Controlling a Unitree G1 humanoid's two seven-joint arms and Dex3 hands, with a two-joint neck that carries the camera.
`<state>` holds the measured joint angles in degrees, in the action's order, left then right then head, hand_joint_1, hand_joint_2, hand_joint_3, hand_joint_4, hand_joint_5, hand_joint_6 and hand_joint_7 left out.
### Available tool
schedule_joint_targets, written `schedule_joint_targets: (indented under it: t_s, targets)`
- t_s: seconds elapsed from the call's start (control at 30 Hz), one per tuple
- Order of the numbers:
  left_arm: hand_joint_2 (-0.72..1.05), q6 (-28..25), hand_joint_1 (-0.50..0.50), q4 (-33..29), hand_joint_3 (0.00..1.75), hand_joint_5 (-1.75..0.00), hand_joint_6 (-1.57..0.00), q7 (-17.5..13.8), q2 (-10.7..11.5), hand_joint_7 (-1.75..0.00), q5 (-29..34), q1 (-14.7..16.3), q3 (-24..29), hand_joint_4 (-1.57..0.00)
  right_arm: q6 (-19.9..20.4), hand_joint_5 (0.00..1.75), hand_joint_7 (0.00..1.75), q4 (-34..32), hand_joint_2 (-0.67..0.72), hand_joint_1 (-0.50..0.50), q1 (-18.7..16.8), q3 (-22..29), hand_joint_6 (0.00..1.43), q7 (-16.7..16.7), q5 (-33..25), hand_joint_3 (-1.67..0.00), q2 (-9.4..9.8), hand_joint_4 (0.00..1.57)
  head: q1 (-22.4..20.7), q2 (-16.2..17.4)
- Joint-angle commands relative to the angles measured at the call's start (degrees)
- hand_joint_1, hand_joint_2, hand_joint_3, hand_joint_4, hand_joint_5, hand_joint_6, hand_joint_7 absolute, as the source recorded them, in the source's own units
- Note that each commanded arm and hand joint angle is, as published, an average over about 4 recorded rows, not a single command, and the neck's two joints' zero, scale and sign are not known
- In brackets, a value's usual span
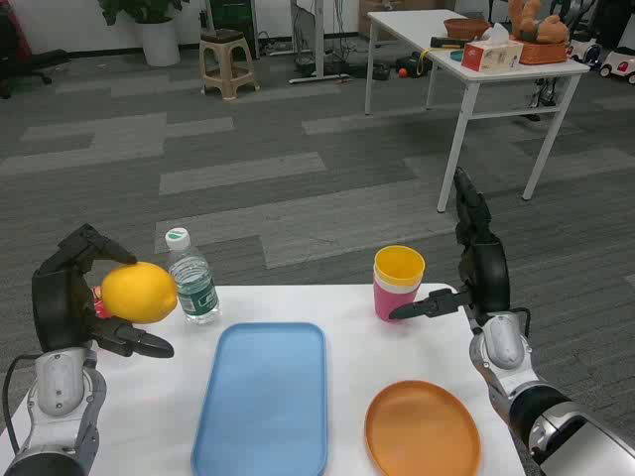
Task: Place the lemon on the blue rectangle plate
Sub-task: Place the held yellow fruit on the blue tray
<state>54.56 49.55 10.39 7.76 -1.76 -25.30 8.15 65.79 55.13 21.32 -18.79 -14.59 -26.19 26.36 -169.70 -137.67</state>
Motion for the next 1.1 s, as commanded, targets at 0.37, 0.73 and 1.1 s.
schedule_joint_targets:
  t_s: [0.37, 0.73, 1.1]
  targets:
    - [-0.64, 1.1, 0.5, 0.2, 0.07, -1.75, -1.34, 1.2, 0.3, -1.68, 0.4, -1.1, -1.7, -0.3, -0.3, 0.0, 0.0, 1.2, 0.09, -0.21, 1.4, 0.2, 0.0, 0.0, -0.3, 0.0, -0.74, 0.0, -0.9, 0.9]
    - [-0.64, 1.1, 0.5, 4.5, 0.09, -1.75, -1.34, 1.3, 1.2, -1.68, 5.7, -2.2, -16.9, -0.3, -0.4, 0.0, 0.0, 2.3, 0.09, -0.21, 1.4, 0.1, 0.0, 0.1, -0.4, 0.0, -0.61, 0.0, -3.2, 6.6]
    - [-0.72, -5.6, 0.5, 12.3, 0.09, -1.75, -1.34, -0.6, 2.1, -1.68, 16.9, -7.1, -39.0, -0.36, -0.7, 0.0, 0.0, 3.1, 0.09, -0.23, 1.6, -1.2, 0.0, 0.1, -0.4, 0.0, -0.76, 0.0, -2.5, 6.9]
